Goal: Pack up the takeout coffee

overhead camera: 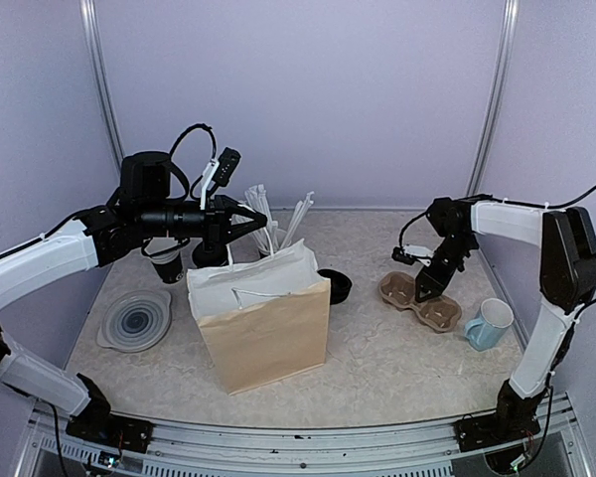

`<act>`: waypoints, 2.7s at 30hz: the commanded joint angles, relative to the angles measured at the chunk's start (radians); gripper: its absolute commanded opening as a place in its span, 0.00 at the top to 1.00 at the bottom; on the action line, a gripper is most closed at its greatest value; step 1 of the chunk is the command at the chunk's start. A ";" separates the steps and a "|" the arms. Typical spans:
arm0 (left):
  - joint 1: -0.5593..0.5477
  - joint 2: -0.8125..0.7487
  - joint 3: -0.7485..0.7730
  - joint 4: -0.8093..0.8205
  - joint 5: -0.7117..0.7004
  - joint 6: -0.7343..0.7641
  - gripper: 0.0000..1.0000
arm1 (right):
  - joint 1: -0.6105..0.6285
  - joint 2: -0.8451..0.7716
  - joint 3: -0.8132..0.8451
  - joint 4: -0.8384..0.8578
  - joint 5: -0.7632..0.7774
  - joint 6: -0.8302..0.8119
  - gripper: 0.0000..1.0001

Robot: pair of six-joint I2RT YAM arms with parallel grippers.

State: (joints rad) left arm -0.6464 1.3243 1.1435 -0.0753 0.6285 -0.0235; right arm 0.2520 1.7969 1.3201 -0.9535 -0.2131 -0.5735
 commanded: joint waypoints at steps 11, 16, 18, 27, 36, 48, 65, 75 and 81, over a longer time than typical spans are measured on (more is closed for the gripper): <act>0.006 -0.001 -0.004 -0.001 0.006 -0.004 1.00 | -0.002 0.073 0.051 -0.035 -0.016 0.018 0.59; 0.006 0.003 -0.001 0.000 0.010 -0.005 1.00 | 0.000 0.086 0.049 -0.033 -0.016 0.026 0.64; 0.006 0.002 -0.001 0.000 0.009 -0.006 1.00 | 0.000 0.086 0.048 -0.027 -0.006 0.032 0.64; 0.006 -0.002 -0.004 0.000 0.010 -0.005 1.00 | 0.018 0.083 0.032 -0.016 0.039 0.051 0.66; 0.007 0.006 -0.004 0.000 0.024 -0.001 1.00 | 0.030 0.038 0.043 -0.041 0.014 0.064 0.85; 0.014 0.089 0.053 0.005 0.149 -0.005 1.00 | 0.034 -0.172 0.383 -0.101 -0.580 -0.011 0.89; -0.022 0.118 0.096 0.060 0.190 -0.076 1.00 | 0.409 -0.108 0.763 -0.043 -0.911 -0.003 0.82; -0.029 0.128 0.119 0.010 0.164 -0.046 1.00 | 0.428 -0.136 0.649 0.027 -0.723 0.005 0.79; -0.024 0.115 0.117 -0.035 0.140 -0.022 1.00 | 0.231 -0.267 0.394 0.163 -0.643 0.069 0.73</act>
State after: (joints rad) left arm -0.6746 1.4433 1.2350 -0.0658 0.7921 -0.0746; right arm 0.6102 1.6222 1.8317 -0.8871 -0.9607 -0.5510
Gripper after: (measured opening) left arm 0.014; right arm 0.256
